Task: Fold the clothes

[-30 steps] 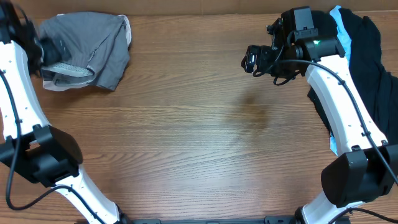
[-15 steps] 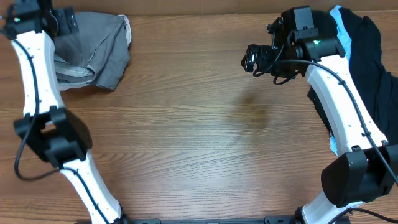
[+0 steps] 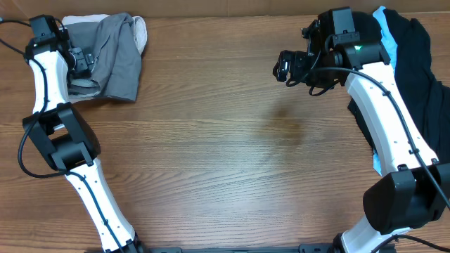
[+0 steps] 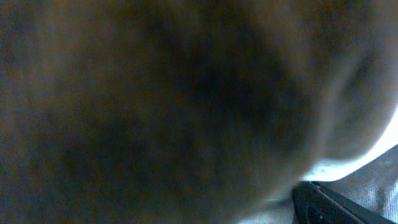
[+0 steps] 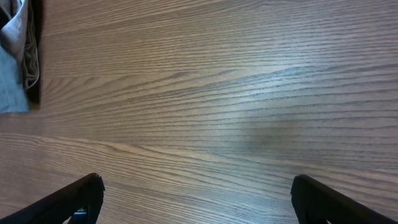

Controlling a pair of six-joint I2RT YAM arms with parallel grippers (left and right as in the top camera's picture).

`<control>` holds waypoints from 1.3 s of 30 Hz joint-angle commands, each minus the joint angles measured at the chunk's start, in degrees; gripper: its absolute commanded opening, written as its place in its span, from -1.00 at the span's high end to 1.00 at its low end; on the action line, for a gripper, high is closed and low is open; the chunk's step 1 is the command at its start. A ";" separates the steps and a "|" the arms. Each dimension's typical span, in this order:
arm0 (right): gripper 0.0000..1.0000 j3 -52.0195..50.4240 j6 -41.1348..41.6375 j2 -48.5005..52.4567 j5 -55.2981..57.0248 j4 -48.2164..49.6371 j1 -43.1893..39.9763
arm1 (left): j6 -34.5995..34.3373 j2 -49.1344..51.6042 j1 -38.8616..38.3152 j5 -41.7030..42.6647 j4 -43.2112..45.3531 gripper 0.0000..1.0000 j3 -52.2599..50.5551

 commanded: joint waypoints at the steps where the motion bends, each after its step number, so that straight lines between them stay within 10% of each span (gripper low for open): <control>1: -1.00 1.01 -0.26 0.07 0.55 0.13 -0.22 | -0.76 1.66 -0.33 1.03 -2.71 -1.00 2.05; 22: -1.00 63.01 -7.50 -1.86 4.02 -32.50 -0.52 | -5.11 -25.73 -1.42 1.53 -18.93 -0.99 17.75; 39: -1.00 65.57 -7.52 -2.97 4.28 -35.26 -0.52 | -5.11 -25.49 -1.42 1.53 -19.10 -1.00 17.46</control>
